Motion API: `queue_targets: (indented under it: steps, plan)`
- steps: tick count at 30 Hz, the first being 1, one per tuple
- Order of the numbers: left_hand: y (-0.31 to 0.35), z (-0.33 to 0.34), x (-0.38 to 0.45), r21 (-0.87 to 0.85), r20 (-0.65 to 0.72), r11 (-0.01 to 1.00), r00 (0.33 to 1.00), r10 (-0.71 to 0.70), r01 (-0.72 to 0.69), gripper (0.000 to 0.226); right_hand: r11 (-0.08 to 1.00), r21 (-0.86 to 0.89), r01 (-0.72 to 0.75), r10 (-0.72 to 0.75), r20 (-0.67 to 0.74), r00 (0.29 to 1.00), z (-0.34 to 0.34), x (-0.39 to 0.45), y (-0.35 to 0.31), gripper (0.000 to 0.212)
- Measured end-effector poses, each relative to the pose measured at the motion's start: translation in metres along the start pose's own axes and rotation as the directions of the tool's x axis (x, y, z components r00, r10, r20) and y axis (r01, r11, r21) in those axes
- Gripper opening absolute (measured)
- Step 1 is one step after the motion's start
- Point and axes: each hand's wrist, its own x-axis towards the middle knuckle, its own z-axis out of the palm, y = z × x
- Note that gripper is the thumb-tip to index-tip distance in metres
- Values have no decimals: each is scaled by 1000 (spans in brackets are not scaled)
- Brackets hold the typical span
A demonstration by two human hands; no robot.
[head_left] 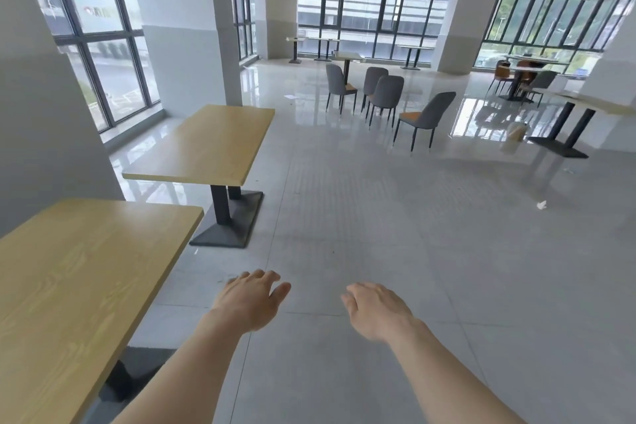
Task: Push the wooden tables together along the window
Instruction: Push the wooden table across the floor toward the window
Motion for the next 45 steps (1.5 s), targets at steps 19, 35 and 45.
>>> queue_targets:
  steps: [19, 35, 45]
  plan:
    - [15, -140, 567, 62, 22, 998, 1000, 1, -2, 61, 999, 35, -6, 8, -35, 999, -178, 550, 104, 42]
    - [-20, -246, 1029, 3, -18, 1000, 1000, 6, -6, 61, 998, -48, 29, -31, -47, 998, -318, 1010, 155, 41]
    - [-56, -345, 1317, -14, -26, 1000, 1000, -2, 1, 59, 1000, -17, 20, -21, -54, 998, -428, 1285, 154, 40]
